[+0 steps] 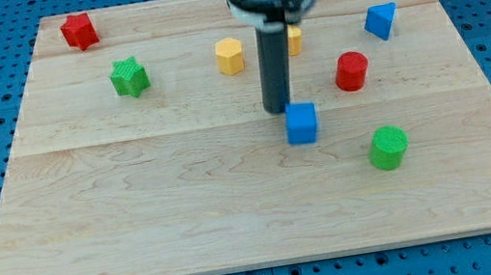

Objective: Push the green circle into the blue cube

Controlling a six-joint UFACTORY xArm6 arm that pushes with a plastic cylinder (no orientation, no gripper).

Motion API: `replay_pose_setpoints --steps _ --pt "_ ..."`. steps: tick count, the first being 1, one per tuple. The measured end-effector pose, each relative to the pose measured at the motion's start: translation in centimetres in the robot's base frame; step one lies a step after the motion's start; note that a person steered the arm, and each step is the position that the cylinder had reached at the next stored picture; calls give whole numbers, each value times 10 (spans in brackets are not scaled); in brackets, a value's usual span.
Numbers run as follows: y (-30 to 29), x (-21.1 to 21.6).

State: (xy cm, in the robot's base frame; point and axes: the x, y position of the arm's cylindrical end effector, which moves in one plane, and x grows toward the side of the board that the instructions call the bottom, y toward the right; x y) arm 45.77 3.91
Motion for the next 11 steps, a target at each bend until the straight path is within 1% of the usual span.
replay_pose_setpoints --steps 1,2,3,4,5,6,7,8,9,10,11 --pt "-14 69" --pt "47 148" --pt "131 154" --pt "142 95" --pt "125 45" --pt "80 67" --pt "105 95" --pt "62 85" --pt "41 59" --pt "-4 23" --pt "-63 -34"
